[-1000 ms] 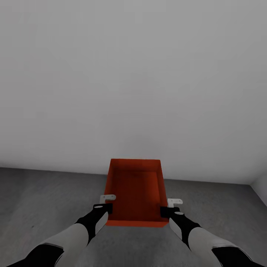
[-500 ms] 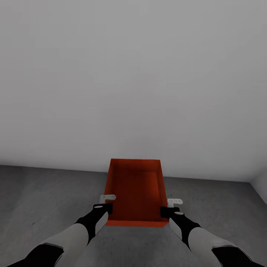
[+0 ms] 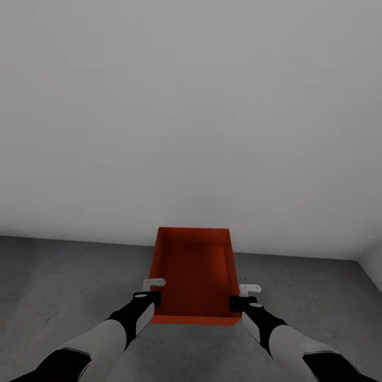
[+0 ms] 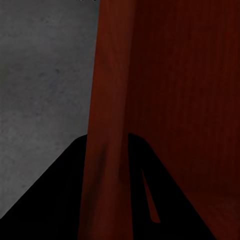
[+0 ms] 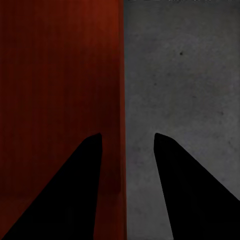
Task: Move the two storage containers from the living room to the garage. In the garage, place one container on the floor and stack the other container on top of it (either order is fine).
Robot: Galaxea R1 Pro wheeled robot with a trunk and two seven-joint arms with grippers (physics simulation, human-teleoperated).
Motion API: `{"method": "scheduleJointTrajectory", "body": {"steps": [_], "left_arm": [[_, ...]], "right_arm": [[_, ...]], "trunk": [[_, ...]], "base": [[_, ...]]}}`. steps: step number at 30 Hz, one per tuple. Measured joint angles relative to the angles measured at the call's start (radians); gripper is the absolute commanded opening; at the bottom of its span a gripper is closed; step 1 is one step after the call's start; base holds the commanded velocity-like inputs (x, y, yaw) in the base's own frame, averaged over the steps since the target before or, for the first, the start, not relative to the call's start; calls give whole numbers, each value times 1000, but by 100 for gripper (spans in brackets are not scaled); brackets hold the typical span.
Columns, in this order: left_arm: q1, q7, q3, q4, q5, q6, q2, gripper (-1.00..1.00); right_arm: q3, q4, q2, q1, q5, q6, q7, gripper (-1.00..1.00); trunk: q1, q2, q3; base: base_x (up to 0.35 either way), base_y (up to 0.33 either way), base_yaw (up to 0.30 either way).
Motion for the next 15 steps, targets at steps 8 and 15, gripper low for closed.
{"method": "scheduleJointTrajectory", "body": {"steps": [8,15], "left_arm": [[0,1,-2,1,3,-6,0,-100],[0,0,-2,1,2,-6,0,-100]], "right_arm": [[1,0,0,0,-1,-4,0,-100],[1,0,0,0,0,-4,0,-100]], "trunk": [[0,0,0],[0,0,0]], "base": [[0,0,0],[0,0,0]]}}
